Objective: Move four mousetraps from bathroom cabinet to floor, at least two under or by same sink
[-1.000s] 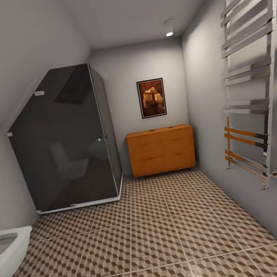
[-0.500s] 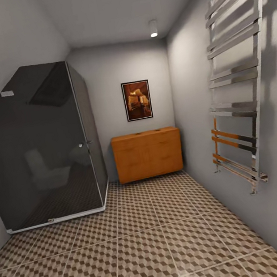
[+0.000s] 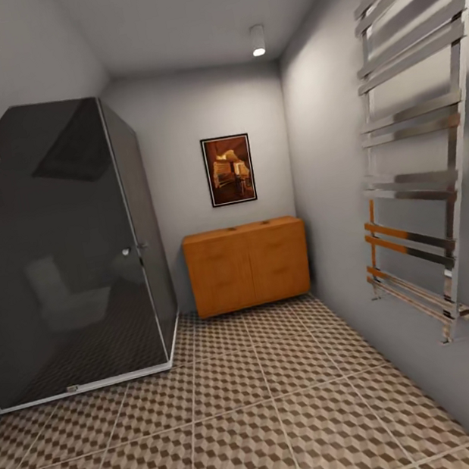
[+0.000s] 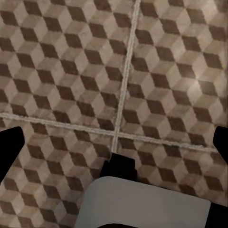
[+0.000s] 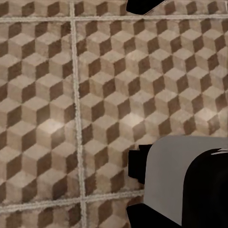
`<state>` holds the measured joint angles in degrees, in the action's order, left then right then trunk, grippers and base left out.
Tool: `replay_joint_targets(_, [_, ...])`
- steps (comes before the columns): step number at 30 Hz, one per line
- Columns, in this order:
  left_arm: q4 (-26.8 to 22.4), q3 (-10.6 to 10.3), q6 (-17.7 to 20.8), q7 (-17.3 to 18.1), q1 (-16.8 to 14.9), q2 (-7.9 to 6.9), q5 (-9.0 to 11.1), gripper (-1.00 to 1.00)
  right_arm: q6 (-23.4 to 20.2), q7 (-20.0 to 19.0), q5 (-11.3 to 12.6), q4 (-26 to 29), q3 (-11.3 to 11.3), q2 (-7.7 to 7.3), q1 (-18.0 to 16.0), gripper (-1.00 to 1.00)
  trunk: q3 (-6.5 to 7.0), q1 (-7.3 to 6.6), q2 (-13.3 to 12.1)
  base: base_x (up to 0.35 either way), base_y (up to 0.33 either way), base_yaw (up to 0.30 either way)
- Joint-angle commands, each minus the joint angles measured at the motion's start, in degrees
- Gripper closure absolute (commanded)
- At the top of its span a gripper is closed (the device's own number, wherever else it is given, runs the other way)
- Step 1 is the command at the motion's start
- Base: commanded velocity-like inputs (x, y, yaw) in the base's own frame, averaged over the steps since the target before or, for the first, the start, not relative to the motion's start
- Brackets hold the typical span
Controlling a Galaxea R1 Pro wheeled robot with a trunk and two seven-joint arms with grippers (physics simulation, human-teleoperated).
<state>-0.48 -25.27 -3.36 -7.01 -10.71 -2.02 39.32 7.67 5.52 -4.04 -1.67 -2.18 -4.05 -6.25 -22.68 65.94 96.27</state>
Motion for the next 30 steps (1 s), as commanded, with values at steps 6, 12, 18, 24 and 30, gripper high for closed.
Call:
replay_joint_targets(6, [-0.05, -0.48, -0.01, -0.20, -0.01, 0.00, 0.40, -1.00, 0.24, 0.28, -0.44, -0.18, -0.19, 0.01, -0.08, -1.00, -0.07, 0.03, 0.03, 0.324, 0.000, -0.002])
replay_joint_targets(12, [-0.05, -0.48, 0.01, -0.20, -0.01, -0.02, 0.40, -1.00, 0.24, 0.28, -0.44, -0.18, -0.19, 0.01, -0.08, -1.00, -0.07, 0.03, 0.03, 0.324, 0.000, -0.001])
replay_joint_targets(18, [-0.04, -0.48, 0.04, -0.20, -0.01, -0.01, 0.40, -1.00, 0.24, 0.28, -0.44, -0.18, -0.19, 0.01, -0.08, -1.00, -0.07, 0.03, 0.03, 0.323, 0.000, 0.000])
replay_joint_targets(24, [-0.03, -0.48, 0.05, -0.20, -0.01, 0.00, 0.40, -1.00, 0.24, 0.28, -0.44, -0.18, -0.19, 0.01, -0.08, -1.00, -0.07, 0.03, 0.03, 0.324, 0.000, 0.000])
replay_joint_targets(30, [0.02, -0.48, 0.03, -0.20, -0.01, 0.00, 0.40, -1.00, 0.24, 0.28, -0.44, -0.18, -0.19, 0.01, -0.08, -1.00, -0.07, 0.03, 0.03, 0.324, 0.000, 0.000])
